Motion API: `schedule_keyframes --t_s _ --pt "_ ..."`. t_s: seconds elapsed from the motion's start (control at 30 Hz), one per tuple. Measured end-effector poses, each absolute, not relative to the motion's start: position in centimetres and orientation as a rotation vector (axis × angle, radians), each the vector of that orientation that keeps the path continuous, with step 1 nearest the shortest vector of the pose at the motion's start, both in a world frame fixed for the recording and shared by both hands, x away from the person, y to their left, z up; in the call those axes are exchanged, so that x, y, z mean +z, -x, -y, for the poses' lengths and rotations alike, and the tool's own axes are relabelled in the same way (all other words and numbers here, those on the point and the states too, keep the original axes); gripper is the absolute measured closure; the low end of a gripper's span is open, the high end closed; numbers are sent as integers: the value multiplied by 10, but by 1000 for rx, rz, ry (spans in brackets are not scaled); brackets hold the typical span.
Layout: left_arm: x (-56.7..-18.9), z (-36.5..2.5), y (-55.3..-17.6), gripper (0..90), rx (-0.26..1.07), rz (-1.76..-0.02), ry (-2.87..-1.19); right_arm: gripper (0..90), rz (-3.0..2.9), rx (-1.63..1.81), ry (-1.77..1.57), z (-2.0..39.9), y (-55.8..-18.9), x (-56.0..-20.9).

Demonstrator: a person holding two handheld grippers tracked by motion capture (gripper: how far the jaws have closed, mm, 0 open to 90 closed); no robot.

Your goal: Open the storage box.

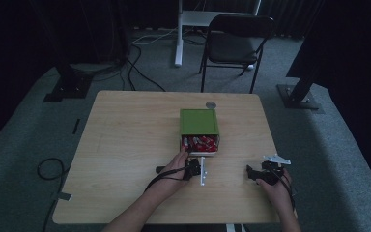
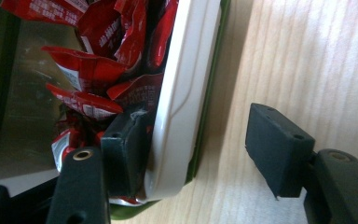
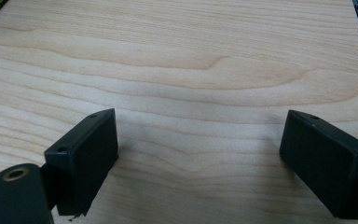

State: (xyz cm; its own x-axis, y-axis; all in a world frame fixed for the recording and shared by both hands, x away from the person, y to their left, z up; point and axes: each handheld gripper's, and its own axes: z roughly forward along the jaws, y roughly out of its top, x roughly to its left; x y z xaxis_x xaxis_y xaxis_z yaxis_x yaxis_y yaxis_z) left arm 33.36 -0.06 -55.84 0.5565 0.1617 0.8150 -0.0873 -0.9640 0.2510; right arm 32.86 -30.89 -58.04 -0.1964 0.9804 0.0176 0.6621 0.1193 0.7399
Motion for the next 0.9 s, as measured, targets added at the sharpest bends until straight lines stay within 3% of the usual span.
schedule_keyframes --t_s 0.13,0.33,0.6,0.9 --pt "-558 1 -336 509 1367 -54 -2531 106 -1919 866 -1586 309 -329 -580" --pt "-562 2 -339 510 1434 29 -2541 106 -1919 865 -1586 309 -329 -580" --pt "-564 3 -341 662 1528 62 -2516 107 -1919 865 -1586 309 -329 -580" --pt "-562 4 -342 709 1496 20 -2530 106 -1919 865 -1586 309 -329 -580"
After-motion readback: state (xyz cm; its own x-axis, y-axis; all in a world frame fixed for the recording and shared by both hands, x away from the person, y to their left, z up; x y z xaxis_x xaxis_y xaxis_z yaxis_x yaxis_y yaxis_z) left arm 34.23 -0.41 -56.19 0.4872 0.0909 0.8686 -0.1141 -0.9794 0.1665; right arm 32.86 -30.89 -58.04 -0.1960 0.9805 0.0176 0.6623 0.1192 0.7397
